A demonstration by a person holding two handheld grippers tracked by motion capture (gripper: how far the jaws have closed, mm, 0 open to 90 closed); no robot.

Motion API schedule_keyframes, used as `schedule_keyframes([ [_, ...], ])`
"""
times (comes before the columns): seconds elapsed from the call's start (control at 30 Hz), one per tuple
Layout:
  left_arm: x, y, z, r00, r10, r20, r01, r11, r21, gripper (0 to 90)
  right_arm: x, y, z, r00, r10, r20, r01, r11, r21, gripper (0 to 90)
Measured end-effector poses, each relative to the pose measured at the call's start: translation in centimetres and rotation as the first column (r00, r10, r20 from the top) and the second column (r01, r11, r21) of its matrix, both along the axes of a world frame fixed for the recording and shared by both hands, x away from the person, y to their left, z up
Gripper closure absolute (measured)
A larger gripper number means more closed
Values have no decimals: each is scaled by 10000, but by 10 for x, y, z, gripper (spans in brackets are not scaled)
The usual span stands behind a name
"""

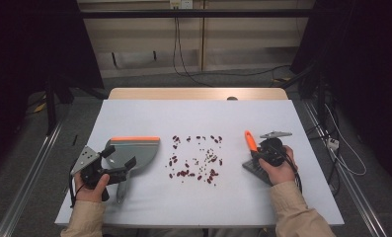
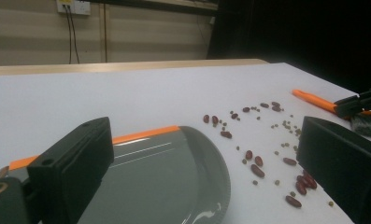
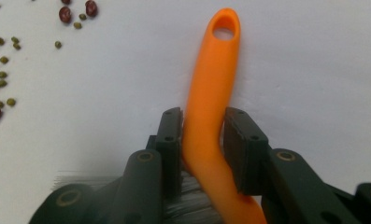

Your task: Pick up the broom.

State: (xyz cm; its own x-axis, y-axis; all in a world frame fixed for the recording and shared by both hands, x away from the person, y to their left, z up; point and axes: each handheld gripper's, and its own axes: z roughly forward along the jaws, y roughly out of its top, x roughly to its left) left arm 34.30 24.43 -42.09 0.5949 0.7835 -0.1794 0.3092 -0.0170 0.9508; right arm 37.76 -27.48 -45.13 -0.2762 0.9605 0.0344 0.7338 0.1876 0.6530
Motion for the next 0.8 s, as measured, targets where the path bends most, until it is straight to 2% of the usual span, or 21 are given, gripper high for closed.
schedule_keyframes([
  [0.1,0,1,0,10000,30,26,-30,10000,40,39,5,0,0,10000,-12,-44,12,9999,128,684],
  [0.2,-1,1,0,10000,62,7,-62,10000,60,39,7,3,1,9997,75,-220,-79,9998,-175,674],
  [0.37,-3,2,1,9999,100,76,-100,9999,85,39,7,4,0,9996,119,-251,-126,9996,-260,670],
  [0.47,-3,2,2,9999,150,85,-150,9998,95,39,10,2,0,9989,66,-472,-69,10000,-52,672],
  [0.5,-2,2,2,9999,140,70,-141,9999,90,39,13,1,1,9974,90,-721,-90,10000,0,676],
  [0.7,-2,-1,4,9998,111,170,-114,9998,189,39,15,0,1,9954,-46,-957,68,9997,228,680],
  [0.8,-2,-3,4,9998,90,194,-94,9998,174,39,14,2,1,9959,-189,-888,201,9997,127,682],
])
